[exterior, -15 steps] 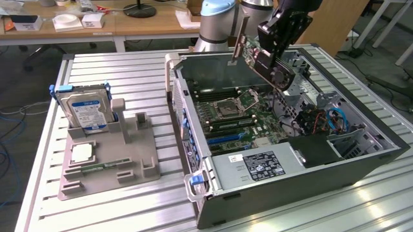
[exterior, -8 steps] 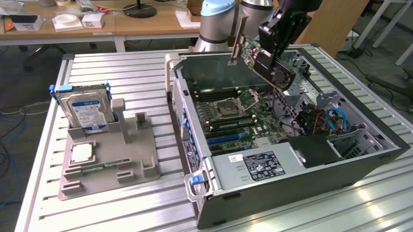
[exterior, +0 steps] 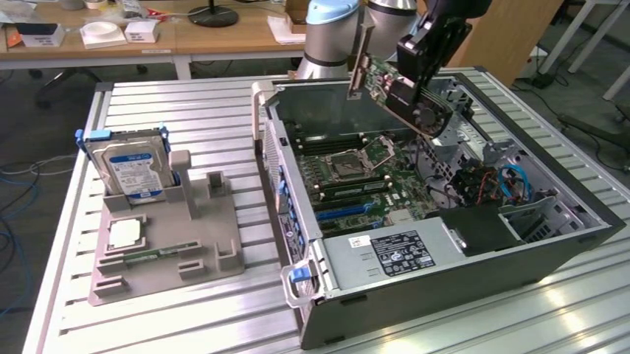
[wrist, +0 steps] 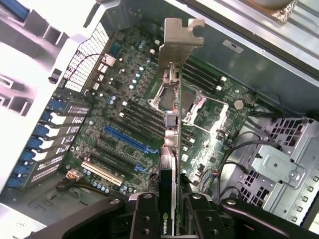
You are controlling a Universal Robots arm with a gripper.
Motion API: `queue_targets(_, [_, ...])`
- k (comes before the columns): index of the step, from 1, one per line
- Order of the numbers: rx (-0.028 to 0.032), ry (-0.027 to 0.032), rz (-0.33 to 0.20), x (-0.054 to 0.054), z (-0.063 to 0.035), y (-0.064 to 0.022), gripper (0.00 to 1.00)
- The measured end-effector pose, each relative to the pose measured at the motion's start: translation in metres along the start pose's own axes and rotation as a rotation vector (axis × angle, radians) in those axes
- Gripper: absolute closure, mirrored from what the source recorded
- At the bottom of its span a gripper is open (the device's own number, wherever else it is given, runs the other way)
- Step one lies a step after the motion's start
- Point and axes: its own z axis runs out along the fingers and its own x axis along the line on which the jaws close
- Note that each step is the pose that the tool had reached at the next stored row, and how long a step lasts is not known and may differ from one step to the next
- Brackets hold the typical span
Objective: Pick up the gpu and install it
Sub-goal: 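Insert the gpu into the slot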
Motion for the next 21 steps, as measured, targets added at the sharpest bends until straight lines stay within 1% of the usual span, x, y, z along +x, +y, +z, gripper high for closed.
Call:
queue_targets(6, [-0.0009, 0.0031, -0.049, 0.0001, 0.0, -0.0002, 0.74])
queue_targets(21, [-0.0036, 0.0122, -0.193, 0.0003, 0.0, -0.0004, 0.74])
